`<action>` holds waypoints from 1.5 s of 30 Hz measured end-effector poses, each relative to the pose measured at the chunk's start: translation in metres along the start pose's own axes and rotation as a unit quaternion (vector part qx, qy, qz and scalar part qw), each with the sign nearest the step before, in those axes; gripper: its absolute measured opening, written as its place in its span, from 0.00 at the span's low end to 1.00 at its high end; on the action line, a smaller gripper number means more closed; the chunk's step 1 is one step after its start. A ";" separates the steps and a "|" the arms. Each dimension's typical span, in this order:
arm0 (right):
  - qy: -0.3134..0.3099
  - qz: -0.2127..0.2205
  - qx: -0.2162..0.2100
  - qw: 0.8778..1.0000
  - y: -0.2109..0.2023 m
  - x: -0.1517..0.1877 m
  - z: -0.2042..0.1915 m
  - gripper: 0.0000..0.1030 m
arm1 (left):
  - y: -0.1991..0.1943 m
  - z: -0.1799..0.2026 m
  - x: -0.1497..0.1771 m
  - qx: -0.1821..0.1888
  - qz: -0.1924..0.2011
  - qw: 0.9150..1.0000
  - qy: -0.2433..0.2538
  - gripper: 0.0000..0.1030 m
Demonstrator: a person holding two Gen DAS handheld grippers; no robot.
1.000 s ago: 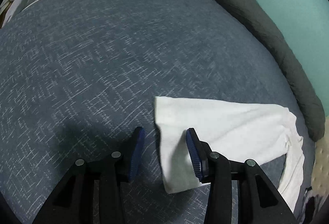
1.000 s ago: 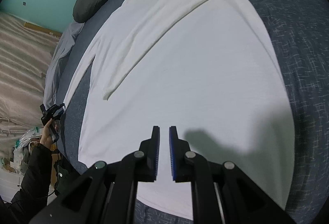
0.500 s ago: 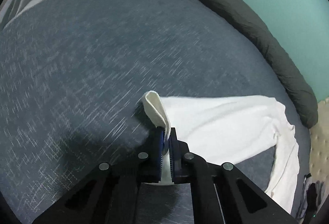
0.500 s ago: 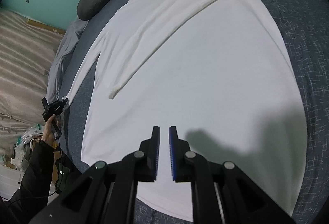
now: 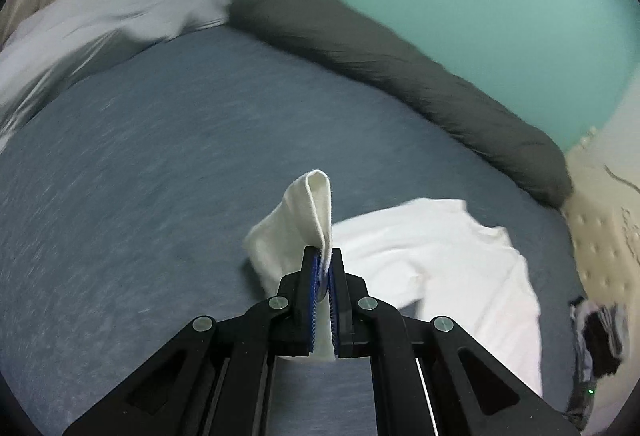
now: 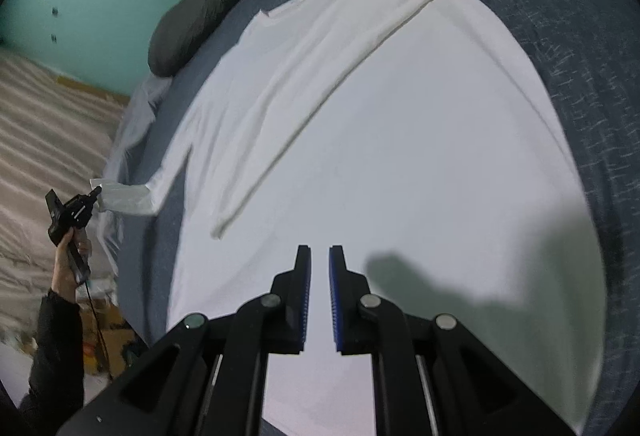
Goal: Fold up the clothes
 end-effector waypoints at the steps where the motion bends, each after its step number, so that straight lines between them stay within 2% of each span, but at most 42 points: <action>1: 0.002 0.005 -0.007 1.000 0.002 -0.002 -0.001 0.08 | -0.002 0.022 0.003 0.006 -0.003 1.000 0.012 0.05; 6: -0.001 0.023 -0.034 0.999 0.008 -0.010 -0.008 0.08 | 0.021 0.110 -0.010 0.040 -0.021 0.997 0.067 0.05; 11: 0.004 0.036 -0.082 0.996 0.013 -0.007 -0.011 0.08 | 0.034 0.212 0.007 0.072 -0.049 0.987 0.135 0.05; 14: 0.005 0.041 -0.087 0.995 0.014 -0.004 -0.004 0.08 | 0.055 0.290 0.026 0.096 -0.073 0.975 0.185 0.05; 16: 0.009 0.049 -0.079 0.996 0.009 -0.006 0.003 0.08 | 0.073 0.335 0.052 0.110 -0.093 0.964 0.222 0.05; 21: 0.019 0.071 -0.056 0.996 -0.003 -0.012 0.023 0.08 | 0.136 0.409 0.143 0.127 -0.170 0.932 0.295 0.04; 24: 0.025 0.082 -0.057 0.995 -0.012 -0.014 0.033 0.08 | 0.160 0.431 0.191 0.124 -0.203 0.919 0.315 0.03; 26: 0.035 0.089 -0.061 0.994 -0.017 -0.016 0.041 0.08 | 0.182 0.439 0.211 0.121 -0.224 0.913 0.319 0.03; 29: 0.049 0.099 -0.065 0.992 -0.023 -0.019 0.051 0.08 | 0.198 0.439 0.234 0.116 -0.238 0.911 0.317 0.03; 33: 0.062 0.109 -0.073 0.989 -0.027 -0.023 0.061 0.08 | 0.219 0.430 0.244 0.113 -0.249 0.914 0.301 0.03; 38: 0.078 0.112 -0.090 0.986 -0.020 -0.029 0.063 0.09 | 0.218 0.421 0.249 0.117 -0.254 0.911 0.302 0.05; 40: 0.085 0.115 -0.098 0.985 -0.019 -0.032 0.063 0.18 | 0.213 0.418 0.248 0.129 -0.252 0.912 0.298 0.09; 41: 0.089 0.118 -0.102 0.984 -0.018 -0.034 0.063 0.29 | 0.210 0.416 0.247 0.135 -0.250 0.912 0.296 0.15; 42: 0.093 0.122 -0.107 0.982 -0.017 -0.036 0.063 0.34 | 0.207 0.415 0.246 0.139 -0.246 0.913 0.294 0.25; 44: 0.091 0.126 -0.113 0.981 -0.016 -0.042 0.060 0.34 | 0.207 0.411 0.244 0.141 -0.245 0.913 0.295 0.34; 45: 0.088 0.128 -0.113 0.981 -0.015 -0.045 0.058 0.34 | 0.206 0.408 0.242 0.142 -0.244 0.914 0.292 0.34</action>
Point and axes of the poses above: each gripper's, at about its wrist camera, not at the fingertips, and y roughly the way its jaws point, z to its right, x to its underside, the point moved 4 cm from there along y, roughly the way its jaws point, and after that the axes turned 10 degrees about -z, right-handed, at the moved point
